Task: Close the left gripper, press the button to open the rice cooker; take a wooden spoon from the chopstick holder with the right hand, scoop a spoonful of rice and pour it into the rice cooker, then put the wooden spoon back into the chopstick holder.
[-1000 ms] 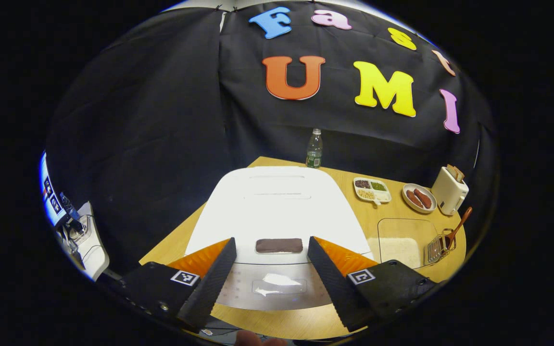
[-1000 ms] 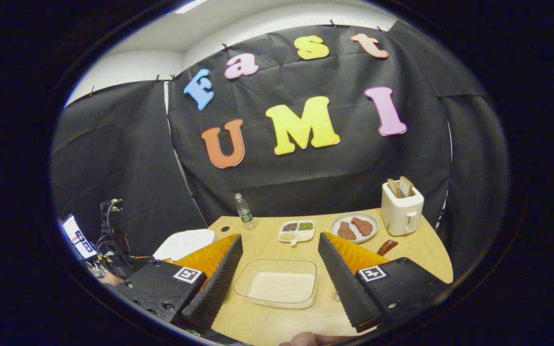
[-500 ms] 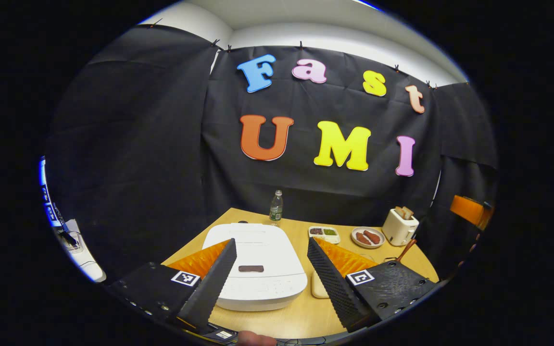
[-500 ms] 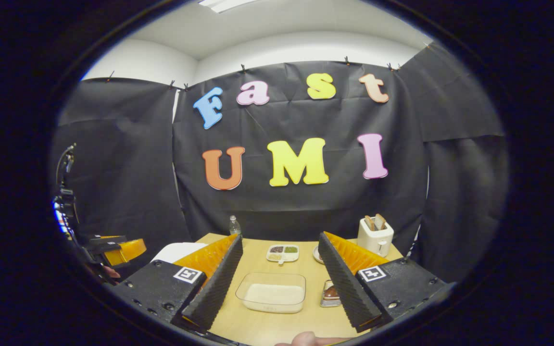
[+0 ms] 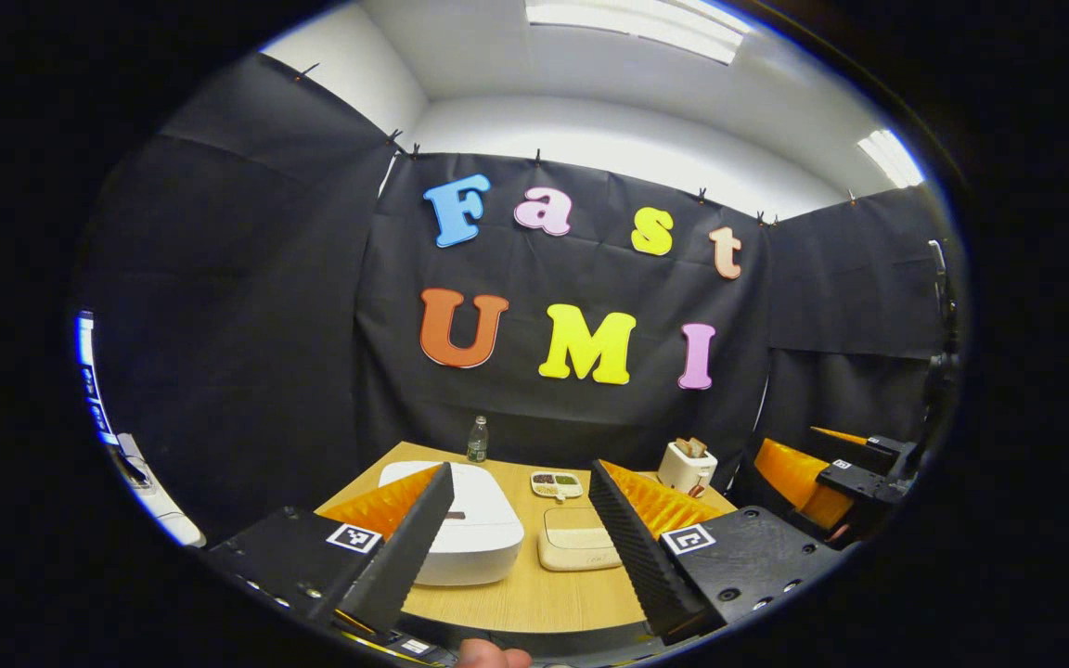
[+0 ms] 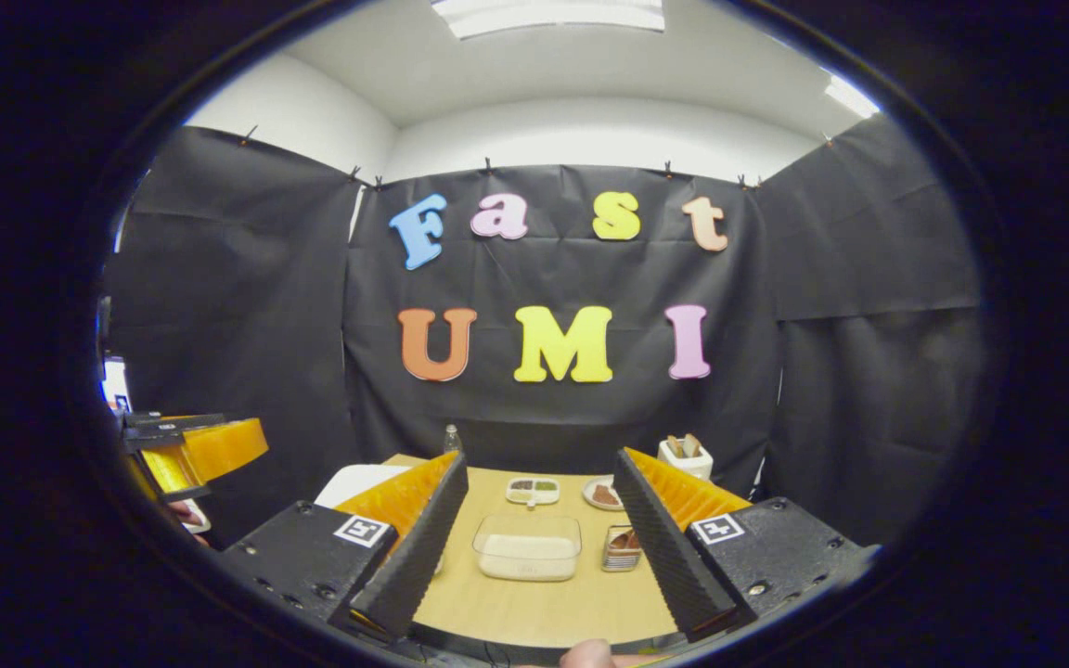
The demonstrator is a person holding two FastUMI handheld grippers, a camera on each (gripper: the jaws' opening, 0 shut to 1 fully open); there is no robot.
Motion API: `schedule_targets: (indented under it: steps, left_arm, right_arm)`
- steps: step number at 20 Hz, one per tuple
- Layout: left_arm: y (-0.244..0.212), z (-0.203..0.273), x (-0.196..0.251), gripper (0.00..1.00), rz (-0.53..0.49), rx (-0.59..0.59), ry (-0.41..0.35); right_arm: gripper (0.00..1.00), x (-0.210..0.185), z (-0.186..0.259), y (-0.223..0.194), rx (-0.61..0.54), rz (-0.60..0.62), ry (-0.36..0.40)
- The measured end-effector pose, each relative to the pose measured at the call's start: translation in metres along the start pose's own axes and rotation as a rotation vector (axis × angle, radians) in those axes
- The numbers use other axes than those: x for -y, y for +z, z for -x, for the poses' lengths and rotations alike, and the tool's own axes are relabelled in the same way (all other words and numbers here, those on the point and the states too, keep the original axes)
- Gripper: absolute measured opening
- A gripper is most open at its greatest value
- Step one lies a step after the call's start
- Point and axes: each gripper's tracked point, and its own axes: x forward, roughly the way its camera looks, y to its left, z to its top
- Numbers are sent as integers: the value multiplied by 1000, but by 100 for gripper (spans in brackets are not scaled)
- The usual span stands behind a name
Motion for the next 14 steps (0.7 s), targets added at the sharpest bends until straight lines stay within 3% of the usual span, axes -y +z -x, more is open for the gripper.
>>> schedule_targets:
  steps: [6,14]
  left_arm:
    - [13,25,5,94,-3,41,5]
    - [12,34,8,94,-11,41,21]
  right_arm:
    - [99,-8,33,1,0,-24,-1]
    - [100,-10,42,-1,-21,-35,11]
